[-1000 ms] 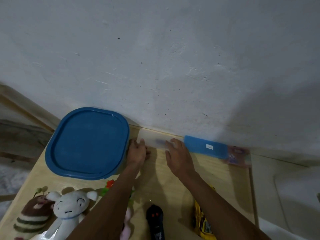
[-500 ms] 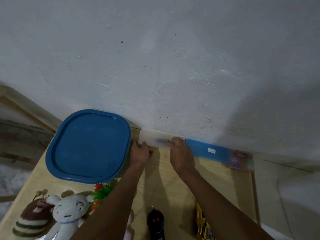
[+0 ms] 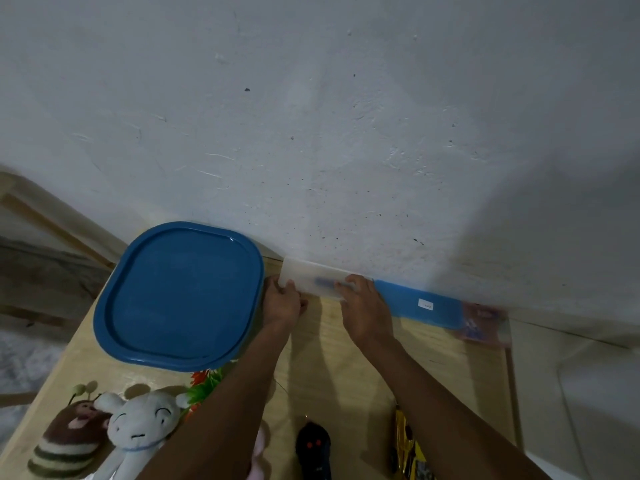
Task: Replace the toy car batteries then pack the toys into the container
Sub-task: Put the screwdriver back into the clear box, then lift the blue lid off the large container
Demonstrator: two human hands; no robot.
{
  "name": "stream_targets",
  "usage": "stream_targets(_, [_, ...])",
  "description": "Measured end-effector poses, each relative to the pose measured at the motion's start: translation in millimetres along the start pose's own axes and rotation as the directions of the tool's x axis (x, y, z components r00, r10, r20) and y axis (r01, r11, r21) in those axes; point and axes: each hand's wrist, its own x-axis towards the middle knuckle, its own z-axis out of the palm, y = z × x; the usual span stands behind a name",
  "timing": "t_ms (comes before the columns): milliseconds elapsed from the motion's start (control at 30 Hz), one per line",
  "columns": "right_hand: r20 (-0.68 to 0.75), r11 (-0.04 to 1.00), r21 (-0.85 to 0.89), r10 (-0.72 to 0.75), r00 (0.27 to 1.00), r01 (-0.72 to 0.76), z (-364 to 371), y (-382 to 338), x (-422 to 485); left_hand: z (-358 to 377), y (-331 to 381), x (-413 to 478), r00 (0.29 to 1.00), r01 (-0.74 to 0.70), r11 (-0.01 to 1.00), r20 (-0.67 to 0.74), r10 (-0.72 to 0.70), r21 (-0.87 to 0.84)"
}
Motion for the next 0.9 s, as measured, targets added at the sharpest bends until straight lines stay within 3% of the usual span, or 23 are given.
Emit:
stream_targets(300, [-0.021,0.955,0.296,-0.001,1.0,0.007,-48,3,-24,-9,27,-32,0.983,0.007,0.986,0.177,-0.037,0.164])
stream_targets(400, [-0.018,0.911,0.412,0.019,1.0,-0.01,-60,1,-42,-26,43,-59,0.969,-0.111,0.977,0.239,0.066,0.182])
stream_targets(500, [-0.011,0.878,0.476,-0.039,0.999,0.039,-69,-7,-63,-57,58,-92,0.921,-0.329,0.936,0.264,0.287,0.129])
stream_targets(600, [0.017,0.855,0.513,-0.096,0.995,0.073,-70,-21,-84,-104,63,-113,0.838,-0.545,0.814,0.114,0.533,0.202])
stream_targets(667, [0.047,0.859,0.505,-0.123,0.991,0.083,-68,-34,-94,-137,60,-117,0.773,-0.59,0.749,-0.058,0.632,0.3])
stream_targets(800, [0.072,0.88,0.448,-0.213,0.975,0.159,-61,-59,-105,-187,45,-111,0.726,-0.527,0.777,-0.295,0.622,0.343])
stream_targets(900, [0.07,0.889,0.38,-0.302,0.951,0.254,-61,-99,-106,-226,39,-90,0.788,-0.41,0.841,-0.327,0.522,0.354])
